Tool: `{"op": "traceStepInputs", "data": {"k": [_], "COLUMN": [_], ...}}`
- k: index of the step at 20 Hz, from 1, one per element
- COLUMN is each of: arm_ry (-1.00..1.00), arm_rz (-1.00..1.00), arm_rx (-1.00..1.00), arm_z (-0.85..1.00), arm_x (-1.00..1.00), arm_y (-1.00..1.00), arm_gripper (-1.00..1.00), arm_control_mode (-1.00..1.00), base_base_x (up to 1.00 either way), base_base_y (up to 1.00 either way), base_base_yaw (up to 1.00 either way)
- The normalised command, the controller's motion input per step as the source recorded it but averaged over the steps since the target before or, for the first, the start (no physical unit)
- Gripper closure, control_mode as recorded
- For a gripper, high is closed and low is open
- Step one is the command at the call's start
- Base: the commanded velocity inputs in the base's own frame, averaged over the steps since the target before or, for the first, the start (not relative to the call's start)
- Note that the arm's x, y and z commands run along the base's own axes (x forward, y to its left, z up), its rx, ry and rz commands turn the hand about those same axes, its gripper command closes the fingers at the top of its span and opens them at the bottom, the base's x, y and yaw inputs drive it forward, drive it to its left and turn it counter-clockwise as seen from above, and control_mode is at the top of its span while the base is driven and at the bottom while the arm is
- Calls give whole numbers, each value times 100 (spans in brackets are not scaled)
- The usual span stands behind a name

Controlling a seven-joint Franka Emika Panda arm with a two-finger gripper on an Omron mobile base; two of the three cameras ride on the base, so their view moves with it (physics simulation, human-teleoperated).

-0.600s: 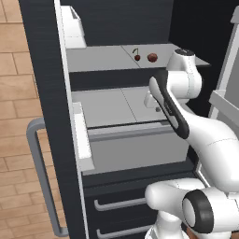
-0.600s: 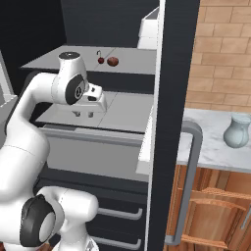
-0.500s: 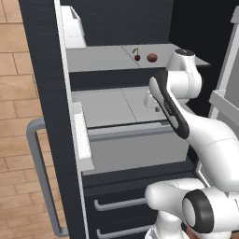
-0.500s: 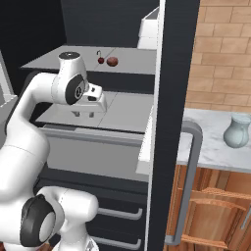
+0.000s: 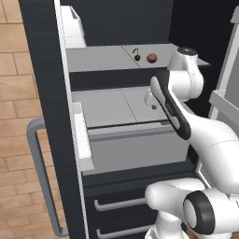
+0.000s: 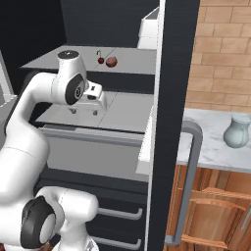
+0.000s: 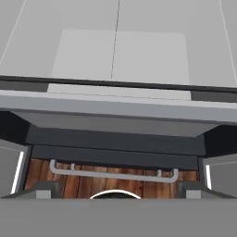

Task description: Move the sweet potato and cherry from the top shelf to the second highest shelf to make space. Then, place the pitcher from the counter on the cleared top shelf.

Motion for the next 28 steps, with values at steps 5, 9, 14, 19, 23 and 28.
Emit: {"op": "traceStepInputs", "data": {"k": [5,9,14,19,23,28], "arm_ry": [-26,-28,-10,-7,-19,-8], "arm_rz": [-7,-6,-4,-1,0,0], "arm_rx": [7,9,6,4,0,0], "arm_z": [38,52,38,47,68,43], "arm_x": [0,0,0,1,0,0], "arm_y": [0,0,0,3,6,9], "arm_gripper": [-100,-100,-100,-100,-100,-100], "arm_control_mode": [-100,-100,-100,-100,-100,-100], "base_base_x": [0,0,0,0,0,0], "base_base_y": [0,0,0,0,0,0], "base_base_yaw": [0,0,0,0,0,0]}}
